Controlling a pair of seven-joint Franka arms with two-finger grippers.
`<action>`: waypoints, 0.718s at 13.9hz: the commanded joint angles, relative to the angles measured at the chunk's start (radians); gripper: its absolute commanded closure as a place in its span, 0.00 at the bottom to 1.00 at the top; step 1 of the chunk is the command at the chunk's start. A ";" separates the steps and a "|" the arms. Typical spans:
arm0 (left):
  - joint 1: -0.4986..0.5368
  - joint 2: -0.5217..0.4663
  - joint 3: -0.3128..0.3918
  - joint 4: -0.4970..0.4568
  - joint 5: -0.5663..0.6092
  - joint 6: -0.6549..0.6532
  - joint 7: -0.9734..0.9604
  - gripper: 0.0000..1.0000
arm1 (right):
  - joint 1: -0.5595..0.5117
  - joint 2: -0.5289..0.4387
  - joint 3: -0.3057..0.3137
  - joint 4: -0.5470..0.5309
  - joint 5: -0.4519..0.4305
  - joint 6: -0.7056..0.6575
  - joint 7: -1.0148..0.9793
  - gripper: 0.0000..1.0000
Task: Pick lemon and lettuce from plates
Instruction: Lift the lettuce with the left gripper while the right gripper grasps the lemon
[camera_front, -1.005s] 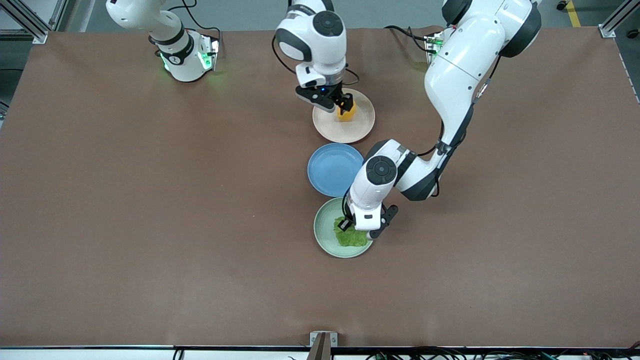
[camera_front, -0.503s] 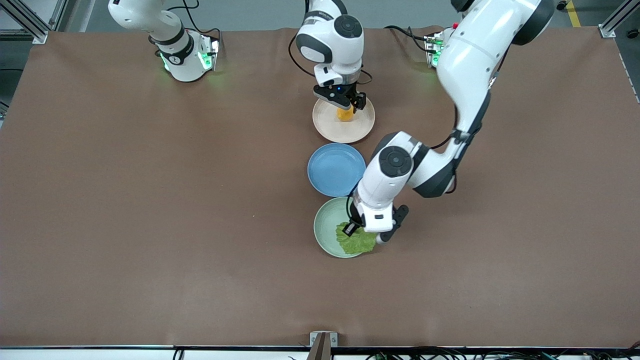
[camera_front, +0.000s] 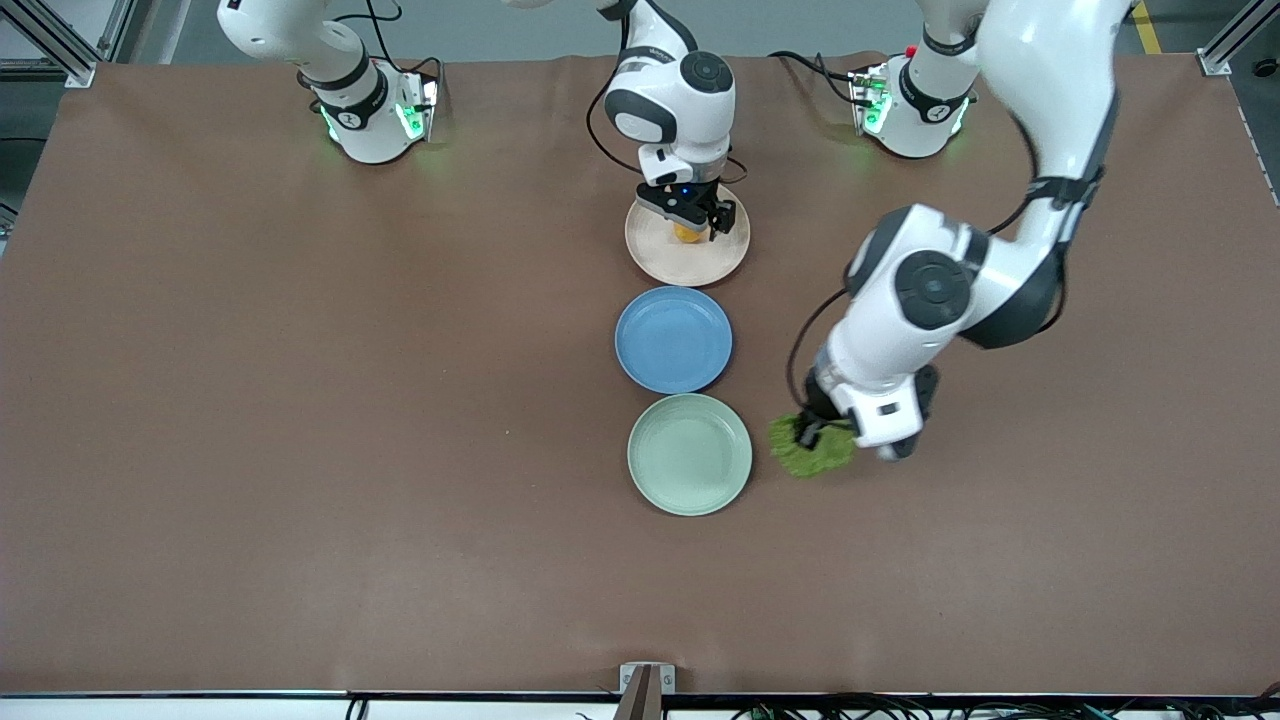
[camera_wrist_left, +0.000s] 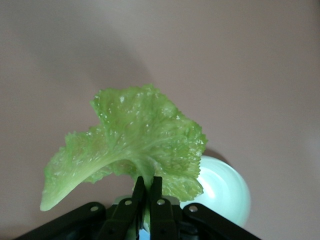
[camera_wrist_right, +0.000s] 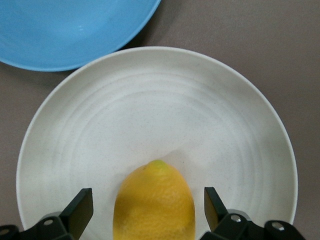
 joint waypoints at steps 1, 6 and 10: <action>0.114 -0.163 -0.043 -0.263 -0.025 0.058 0.050 1.00 | 0.028 0.010 -0.011 0.015 -0.025 -0.007 0.034 0.05; 0.344 -0.243 -0.181 -0.538 -0.043 0.207 0.145 1.00 | 0.035 0.010 -0.011 0.015 -0.023 -0.015 0.039 0.44; 0.417 -0.231 -0.189 -0.661 -0.043 0.341 0.163 1.00 | 0.006 -0.008 -0.015 0.018 -0.023 -0.024 0.019 0.98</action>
